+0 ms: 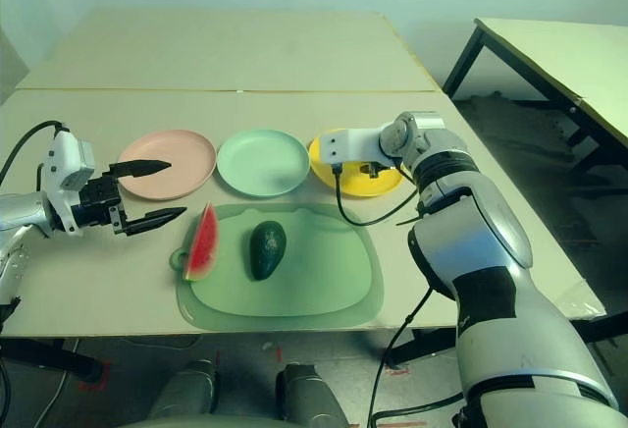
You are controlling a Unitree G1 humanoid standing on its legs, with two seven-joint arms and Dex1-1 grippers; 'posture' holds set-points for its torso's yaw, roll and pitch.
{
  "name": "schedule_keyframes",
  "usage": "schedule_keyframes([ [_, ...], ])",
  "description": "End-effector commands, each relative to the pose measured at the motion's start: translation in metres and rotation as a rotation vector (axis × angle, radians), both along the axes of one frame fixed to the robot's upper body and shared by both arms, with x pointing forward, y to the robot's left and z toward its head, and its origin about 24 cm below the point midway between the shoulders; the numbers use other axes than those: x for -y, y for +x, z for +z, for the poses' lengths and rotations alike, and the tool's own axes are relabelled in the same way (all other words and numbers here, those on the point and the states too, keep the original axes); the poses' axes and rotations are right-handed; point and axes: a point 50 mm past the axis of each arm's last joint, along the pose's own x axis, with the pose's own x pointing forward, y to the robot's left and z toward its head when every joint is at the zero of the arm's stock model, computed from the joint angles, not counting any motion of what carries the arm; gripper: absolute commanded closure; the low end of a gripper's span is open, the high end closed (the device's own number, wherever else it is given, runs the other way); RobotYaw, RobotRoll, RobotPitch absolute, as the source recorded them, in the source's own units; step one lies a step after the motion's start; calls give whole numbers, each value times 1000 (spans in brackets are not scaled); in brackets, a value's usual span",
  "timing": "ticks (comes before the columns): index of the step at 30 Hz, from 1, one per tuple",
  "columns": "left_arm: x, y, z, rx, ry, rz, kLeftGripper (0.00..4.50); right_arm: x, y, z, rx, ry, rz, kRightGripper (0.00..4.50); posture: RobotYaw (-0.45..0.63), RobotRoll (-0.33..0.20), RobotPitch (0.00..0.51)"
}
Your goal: Place the fruits into color-matched plates.
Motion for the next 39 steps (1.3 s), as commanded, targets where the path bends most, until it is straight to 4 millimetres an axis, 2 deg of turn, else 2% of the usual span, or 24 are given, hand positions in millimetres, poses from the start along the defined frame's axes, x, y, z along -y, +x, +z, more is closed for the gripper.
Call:
schedule_keyframes([
  [1, -1, -3, -1, -3, 13, 1, 0, 6, -2, -6, 7, 5, -29, 2064, 115, 0, 51],
  [2, -2, -3, -1, -2, 13, 3, 0, 7, -2, -7, 6, 4, -32, 1886, 118, 0, 52],
  [7, -3, -5, -4, -7, 13, 8, 0, 9, -3, -8, 8, 9, -45, 66, 119, 0, 50],
  [13, -5, -5, -8, -21, 9, 11, 0, 8, -2, -4, 8, 3, -26, 24, 106, 0, 51],
  [17, -8, -5, -12, -53, 14, -17, 0, 4, 0, 12, 9, -18, 34, 24, 98, 0, 53],
  [23, -10, -10, -8, -79, 16, -112, 0, -12, -3, 38, -67, -101, 255, 24, 90, 0, 61],
  [27, -13, -14, -7, -109, 34, -167, 0, -32, -12, 48, -175, -139, 457, 24, 83, 0, 65],
  [32, -15, -15, -9, -146, 53, -217, 0, -56, -33, 46, -307, -198, 713, 24, 74, 0, 69],
  [39, -20, -6, -9, -138, 64, -202, 0, -85, -63, 44, -372, -239, 871, 24, 75, 0, 66],
])
